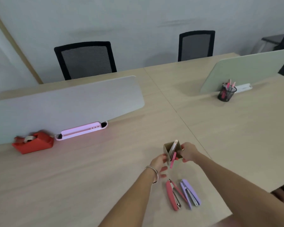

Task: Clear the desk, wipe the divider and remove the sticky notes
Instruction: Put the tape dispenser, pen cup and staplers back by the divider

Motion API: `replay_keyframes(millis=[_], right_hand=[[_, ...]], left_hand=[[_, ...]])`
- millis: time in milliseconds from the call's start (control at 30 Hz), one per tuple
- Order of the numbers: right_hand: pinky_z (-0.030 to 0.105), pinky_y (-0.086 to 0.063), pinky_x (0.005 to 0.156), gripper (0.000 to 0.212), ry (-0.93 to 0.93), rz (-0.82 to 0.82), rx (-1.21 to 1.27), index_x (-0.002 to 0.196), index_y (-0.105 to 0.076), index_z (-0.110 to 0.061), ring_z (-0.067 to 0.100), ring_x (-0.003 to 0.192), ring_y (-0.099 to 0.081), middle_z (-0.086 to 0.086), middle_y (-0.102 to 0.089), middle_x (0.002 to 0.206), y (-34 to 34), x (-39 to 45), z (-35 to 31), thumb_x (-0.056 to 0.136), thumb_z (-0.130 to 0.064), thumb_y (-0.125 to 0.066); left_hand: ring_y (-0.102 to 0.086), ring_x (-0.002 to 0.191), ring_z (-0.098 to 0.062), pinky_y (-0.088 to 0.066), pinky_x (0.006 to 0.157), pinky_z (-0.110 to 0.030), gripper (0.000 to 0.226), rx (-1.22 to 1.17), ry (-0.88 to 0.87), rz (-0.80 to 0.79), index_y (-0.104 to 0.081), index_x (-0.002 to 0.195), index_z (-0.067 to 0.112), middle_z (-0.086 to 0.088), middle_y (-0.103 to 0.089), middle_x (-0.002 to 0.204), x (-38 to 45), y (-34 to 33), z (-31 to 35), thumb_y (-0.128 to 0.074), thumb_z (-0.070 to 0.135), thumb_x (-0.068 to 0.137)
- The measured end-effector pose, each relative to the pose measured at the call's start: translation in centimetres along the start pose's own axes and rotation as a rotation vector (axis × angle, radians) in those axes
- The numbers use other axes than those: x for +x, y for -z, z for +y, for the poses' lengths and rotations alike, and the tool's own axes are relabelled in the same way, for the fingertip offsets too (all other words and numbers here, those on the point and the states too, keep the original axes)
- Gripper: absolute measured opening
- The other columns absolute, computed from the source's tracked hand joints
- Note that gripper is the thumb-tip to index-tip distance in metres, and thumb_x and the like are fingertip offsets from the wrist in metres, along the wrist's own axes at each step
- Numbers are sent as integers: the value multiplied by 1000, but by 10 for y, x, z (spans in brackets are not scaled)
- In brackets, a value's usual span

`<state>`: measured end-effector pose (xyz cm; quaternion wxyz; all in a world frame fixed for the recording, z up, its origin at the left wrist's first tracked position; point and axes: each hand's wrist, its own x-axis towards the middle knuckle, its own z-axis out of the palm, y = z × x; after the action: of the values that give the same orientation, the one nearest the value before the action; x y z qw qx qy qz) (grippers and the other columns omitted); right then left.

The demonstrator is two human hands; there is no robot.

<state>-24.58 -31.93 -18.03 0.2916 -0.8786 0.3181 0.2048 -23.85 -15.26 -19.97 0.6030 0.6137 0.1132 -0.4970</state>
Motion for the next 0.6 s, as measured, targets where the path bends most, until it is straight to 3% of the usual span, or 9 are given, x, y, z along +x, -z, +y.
replay_keyframes(millis=[133, 200, 267, 367, 467, 600], right_hand=[[33, -57, 65, 9, 106, 74, -224, 76, -59, -5, 32, 84, -72, 18, -75, 90, -11, 1, -40, 81, -3, -51], [35, -56, 75, 10, 160, 93, -240, 78, -57, -7, 33, 91, -70, 20, -74, 95, -16, 3, -74, 82, -2, -49], [37, -54, 82, 13, 215, 120, -225, 84, -61, -5, 35, 96, -68, 22, -72, 99, -27, 13, -112, 82, -2, -48], [35, -52, 79, 20, 252, 138, -164, 93, -66, 2, 35, 99, -67, 23, -71, 101, -42, 31, -166, 84, -3, -49], [37, -54, 76, 13, 275, 143, -53, 82, -62, -3, 36, 92, -68, 24, -71, 96, -54, 52, -211, 84, -3, -49], [41, -57, 78, 15, 287, 150, 4, 84, -65, 2, 37, 88, -69, 24, -72, 93, -66, 85, -259, 85, -4, -51]], left_hand=[[-57, 90, -18, -38, 80, -35, 27, -138, -21, -30, -57, 107, 25, 6, -54, 114, 1, 24, 13, -39, 36, 90], [-56, 85, -18, -34, 90, -40, 30, -200, -34, -8, -57, 110, 22, 6, -57, 107, 0, 49, 28, -36, 33, 92], [-53, 80, -18, -33, 90, -40, 28, -245, -62, 31, -58, 102, 21, 4, -59, 94, 2, 85, 46, -34, 32, 92], [-52, 79, -20, -35, 87, -38, 25, -281, -114, 93, -59, 91, 21, 2, -61, 91, 3, 136, 73, -36, 32, 91], [-54, 83, -23, -36, 89, -40, 23, -317, -141, 129, -59, 97, 20, 0, -62, 98, 9, 179, 97, -40, 30, 89], [-57, 86, -23, -38, 91, -40, 21, -379, -156, 155, -57, 98, 24, 1, -58, 117, 31, 226, 124, -39, 33, 93]])
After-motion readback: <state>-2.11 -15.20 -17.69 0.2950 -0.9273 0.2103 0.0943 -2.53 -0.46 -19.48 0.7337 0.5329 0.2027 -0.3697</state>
